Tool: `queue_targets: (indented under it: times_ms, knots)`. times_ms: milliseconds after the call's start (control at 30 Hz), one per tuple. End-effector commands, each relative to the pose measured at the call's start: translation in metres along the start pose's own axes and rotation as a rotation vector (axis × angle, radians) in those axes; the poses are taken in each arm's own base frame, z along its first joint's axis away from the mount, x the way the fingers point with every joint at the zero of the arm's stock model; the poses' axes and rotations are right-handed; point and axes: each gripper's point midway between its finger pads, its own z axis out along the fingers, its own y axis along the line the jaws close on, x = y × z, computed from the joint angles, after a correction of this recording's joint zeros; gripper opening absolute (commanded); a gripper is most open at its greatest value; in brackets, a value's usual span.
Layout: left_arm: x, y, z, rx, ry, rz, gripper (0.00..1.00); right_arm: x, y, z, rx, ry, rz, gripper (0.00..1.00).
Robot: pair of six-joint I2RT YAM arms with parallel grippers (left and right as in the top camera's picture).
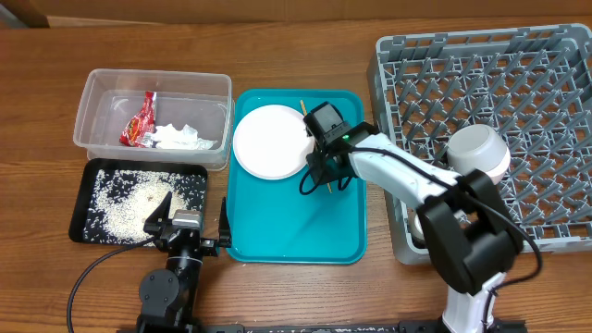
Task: Sort waste into correct bins and load items into the dishwasher
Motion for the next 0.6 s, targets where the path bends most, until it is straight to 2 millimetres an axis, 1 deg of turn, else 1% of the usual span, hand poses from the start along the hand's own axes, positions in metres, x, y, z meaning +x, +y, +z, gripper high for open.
queue_targets:
  times_ms: [0,67,100,200,300,367,400,467,533,567]
  knots:
    - [-0.001,0.001,0.000,-0.003,-0.008,-0.014,1.00,0.011,-0.007,0.018,0.031,0.050,0.018,0.15]
    - [-0.001,0.001,0.000,-0.003,-0.008,-0.014,1.00,0.010,-0.010,0.017,0.046,0.048,0.019,0.06]
    - [-0.001,0.001,0.000,-0.003,-0.008,-0.014,1.00,0.008,-0.010,0.014,0.047,0.041,0.023,0.04]
    - [-0.001,0.001,0.000,-0.003,-0.008,-0.014,1.00,-0.010,-0.020,-0.014,0.098,-0.032,0.061,0.04]
    - [-0.001,0.001,0.000,-0.003,-0.008,-0.014,1.00,-0.030,-0.027,-0.054,0.118,-0.127,0.077,0.04]
    - [-0.001,0.001,0.000,-0.003,-0.008,-0.014,1.00,-0.043,-0.033,-0.088,0.131,-0.206,0.093,0.04]
    - [-0.001,0.001,0.000,-0.003,-0.008,-0.014,1.00,-0.049,-0.037,-0.107,0.142,-0.249,0.102,0.04]
    - [-0.001,0.001,0.000,-0.003,-0.008,-0.015,1.00,-0.054,-0.047,-0.136,0.167,-0.313,0.122,0.04]
    - [-0.001,0.001,0.000,-0.003,-0.008,-0.015,1.00,-0.055,-0.065,-0.166,0.200,-0.373,0.153,0.04]
    - [-0.001,0.001,0.000,-0.003,-0.008,-0.015,1.00,-0.053,-0.087,-0.184,0.236,-0.400,0.192,0.04]
